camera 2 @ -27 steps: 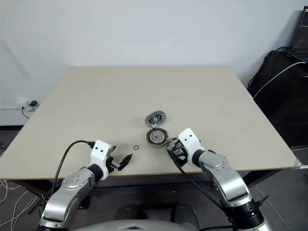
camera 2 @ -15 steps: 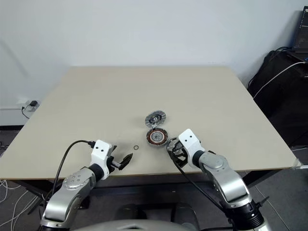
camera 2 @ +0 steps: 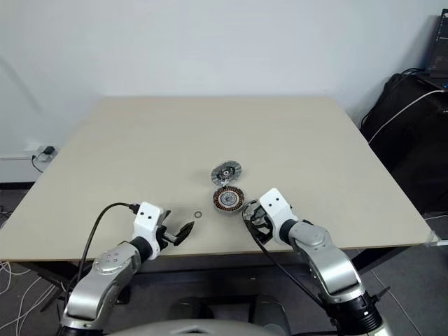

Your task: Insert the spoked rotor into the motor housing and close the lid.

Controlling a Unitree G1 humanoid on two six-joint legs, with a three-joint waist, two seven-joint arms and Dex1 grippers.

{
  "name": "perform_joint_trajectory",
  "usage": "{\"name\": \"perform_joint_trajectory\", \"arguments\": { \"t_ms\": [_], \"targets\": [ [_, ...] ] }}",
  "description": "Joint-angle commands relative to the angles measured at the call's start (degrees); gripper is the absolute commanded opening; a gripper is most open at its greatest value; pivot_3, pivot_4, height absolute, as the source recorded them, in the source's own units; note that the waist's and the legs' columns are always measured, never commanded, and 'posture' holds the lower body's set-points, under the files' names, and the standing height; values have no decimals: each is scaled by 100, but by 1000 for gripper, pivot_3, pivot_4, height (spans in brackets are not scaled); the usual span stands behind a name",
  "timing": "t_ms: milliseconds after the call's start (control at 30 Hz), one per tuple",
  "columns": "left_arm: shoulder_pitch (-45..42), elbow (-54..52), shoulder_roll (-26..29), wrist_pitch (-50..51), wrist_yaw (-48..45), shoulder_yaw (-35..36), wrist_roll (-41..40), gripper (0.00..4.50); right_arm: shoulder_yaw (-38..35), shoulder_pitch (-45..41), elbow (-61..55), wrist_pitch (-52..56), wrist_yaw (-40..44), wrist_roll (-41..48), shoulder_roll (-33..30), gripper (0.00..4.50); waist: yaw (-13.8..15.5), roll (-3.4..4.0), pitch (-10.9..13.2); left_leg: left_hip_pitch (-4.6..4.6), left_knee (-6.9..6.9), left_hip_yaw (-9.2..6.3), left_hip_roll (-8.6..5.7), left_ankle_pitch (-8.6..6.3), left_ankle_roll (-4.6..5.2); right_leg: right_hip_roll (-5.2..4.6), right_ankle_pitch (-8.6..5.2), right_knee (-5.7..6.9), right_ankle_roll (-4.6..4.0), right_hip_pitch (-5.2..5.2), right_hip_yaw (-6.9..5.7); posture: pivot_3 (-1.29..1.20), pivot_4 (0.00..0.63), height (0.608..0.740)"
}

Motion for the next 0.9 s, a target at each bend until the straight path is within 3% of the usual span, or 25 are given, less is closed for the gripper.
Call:
{"name": "perform_joint_trajectory", "arguments": {
  "t_ms": [33, 467, 900],
  "targets": [
    [-331, 234, -86, -108, 26, -104, 66, 4459, -17, -74, -53, -107, -6, -31, 51, 4467, -2, 0, 0, 0, 0, 0, 0, 0, 0, 1, 0, 0, 0, 0, 0, 0, 0, 740],
    [-1655, 2168, -288, -406, 53, -451, 524, 4459, -59, -49, -118, -89, -16, -65, 115, 4467, -2, -5, -1, 0, 4, 3, -3, 3, -1, 11, 3, 1, 4, 4, -3, 0, 0, 740],
    [-2012, 2754, -282, -262, -263, -703, 678, 4459, -91, 20, -187, -84, -69, -50, 172, 4467, -5, -5, -1, 0, 8, 3, -3, 2, 1, 11, 5, 2, 7, 4, -1, 0, 0, 740]
  ]
}}
